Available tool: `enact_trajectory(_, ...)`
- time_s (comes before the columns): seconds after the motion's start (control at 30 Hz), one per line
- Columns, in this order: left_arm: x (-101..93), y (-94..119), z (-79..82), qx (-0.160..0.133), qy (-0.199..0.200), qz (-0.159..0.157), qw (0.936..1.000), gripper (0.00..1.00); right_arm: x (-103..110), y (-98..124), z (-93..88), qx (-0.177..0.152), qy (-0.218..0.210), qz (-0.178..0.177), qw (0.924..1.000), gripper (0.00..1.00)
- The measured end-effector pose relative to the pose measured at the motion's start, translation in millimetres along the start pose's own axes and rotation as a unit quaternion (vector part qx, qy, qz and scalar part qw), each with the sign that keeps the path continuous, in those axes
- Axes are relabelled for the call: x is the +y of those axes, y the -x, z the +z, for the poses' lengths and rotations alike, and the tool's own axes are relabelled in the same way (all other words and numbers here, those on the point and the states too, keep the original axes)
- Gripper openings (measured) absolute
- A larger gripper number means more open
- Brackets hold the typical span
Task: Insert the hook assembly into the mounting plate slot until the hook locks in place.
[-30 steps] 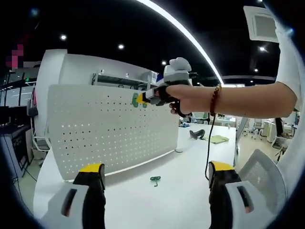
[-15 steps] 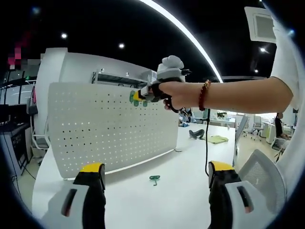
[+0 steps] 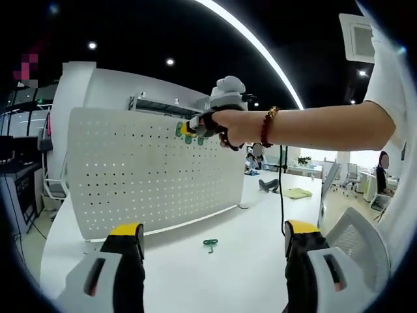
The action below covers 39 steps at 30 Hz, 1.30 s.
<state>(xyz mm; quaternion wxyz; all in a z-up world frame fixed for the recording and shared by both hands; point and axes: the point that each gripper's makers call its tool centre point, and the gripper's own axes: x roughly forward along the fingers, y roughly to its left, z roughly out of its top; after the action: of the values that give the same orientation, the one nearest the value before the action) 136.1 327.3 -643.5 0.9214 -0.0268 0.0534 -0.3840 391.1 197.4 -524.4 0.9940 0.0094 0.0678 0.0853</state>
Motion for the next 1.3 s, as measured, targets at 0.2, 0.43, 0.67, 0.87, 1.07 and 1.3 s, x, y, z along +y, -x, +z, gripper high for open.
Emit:
enact_trajectory(0.2,1.3,1,-0.2,-0.002,0.001,0.004,1.0,0.91,-5,-7,-1.0,0.005,-0.006,-0.005,1.0,0.01)
enact_trajectory(0.43,4.6,2,-1.5,-0.003,0.007,0.008,0.9999,0.91,-6,-14,-2.6,0.01,-0.01,-0.007,0.9999,0.01)
enact_trajectory(0.67,8.8,4,-1.3,-0.005,0.011,0.013,0.9998,0.91,-7,-19,-7.2,0.018,-0.013,-0.013,0.9997,0.01)
enact_trajectory(0.87,12.4,5,-3.5,-0.004,0.016,0.017,0.9997,0.91,-7,-20,-8.6,0.022,-0.015,-0.017,0.9995,0.01)
enact_trajectory(1.07,13.3,4,-4.9,-0.003,0.017,0.016,0.9997,0.9,-6,-21,-10.3,0.028,0.009,-0.027,0.9992,0.01)
enact_trajectory(1.3,13.4,3,-4.0,-0.004,0.018,0.016,0.9997,0.9,-3,-21,-10.8,0.037,0.005,-0.017,0.9992,0.02)
